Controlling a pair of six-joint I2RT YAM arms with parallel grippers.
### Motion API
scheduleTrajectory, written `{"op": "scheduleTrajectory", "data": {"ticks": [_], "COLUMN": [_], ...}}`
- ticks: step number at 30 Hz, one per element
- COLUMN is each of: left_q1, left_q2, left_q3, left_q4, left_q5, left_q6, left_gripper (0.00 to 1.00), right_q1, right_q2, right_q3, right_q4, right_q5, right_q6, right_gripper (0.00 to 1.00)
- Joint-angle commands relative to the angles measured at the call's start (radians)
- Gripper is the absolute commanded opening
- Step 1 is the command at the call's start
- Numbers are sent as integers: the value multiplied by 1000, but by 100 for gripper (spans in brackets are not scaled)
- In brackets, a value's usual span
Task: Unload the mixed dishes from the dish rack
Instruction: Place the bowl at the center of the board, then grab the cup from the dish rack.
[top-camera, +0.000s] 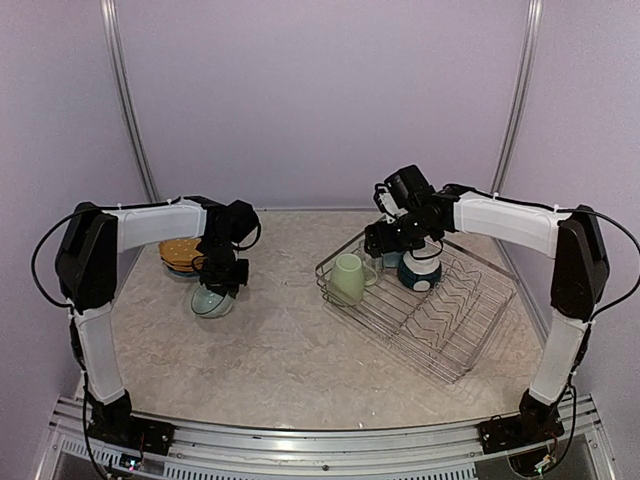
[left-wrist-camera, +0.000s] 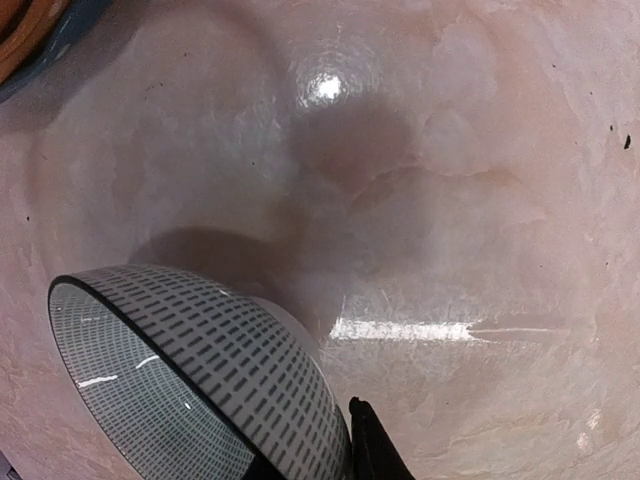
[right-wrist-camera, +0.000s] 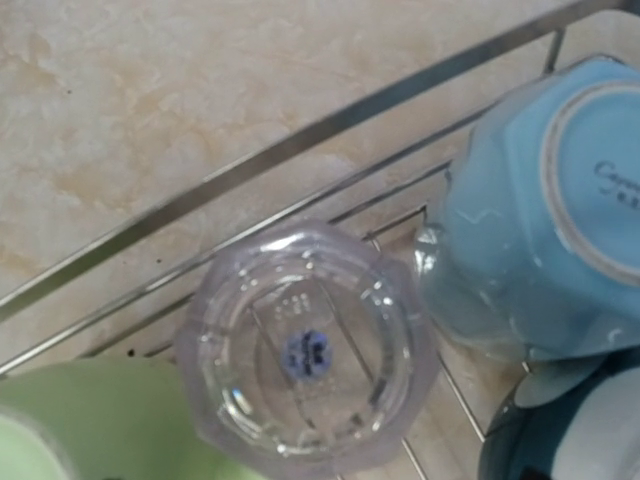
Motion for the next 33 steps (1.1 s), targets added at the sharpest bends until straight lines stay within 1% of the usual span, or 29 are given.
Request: {"op": "scheduleTrajectory", "data": {"ticks": [1, 10, 14, 23, 29, 33], "left_q1": [5, 0, -10, -18, -29, -34], "left_q2": [18, 2, -20, -91, -165, -209], "left_q3": [30, 22, 20, 14, 15, 27], "left_q4": [-11, -6, -8, -20, -26, -28], "left_q5": [-19, -14, -12, -11, -2, 8], "left_q6": [13, 12, 15, 15, 16, 19], "left_gripper": [20, 37, 44, 56, 63, 66], "right_q1": [6, 13, 17, 28, 34, 37], "right_q2": [34, 86, 123, 195, 222, 241], "right_q3": [37, 80, 121, 201, 213, 233], "right_q4": [-25, -27, -52, -111, -119, -125], "right_q5": [17, 37, 53, 120, 123, 126], "right_q6": [-9, 39, 45, 61, 61, 55], "right_gripper": [83, 83, 83, 82, 80, 79]}}
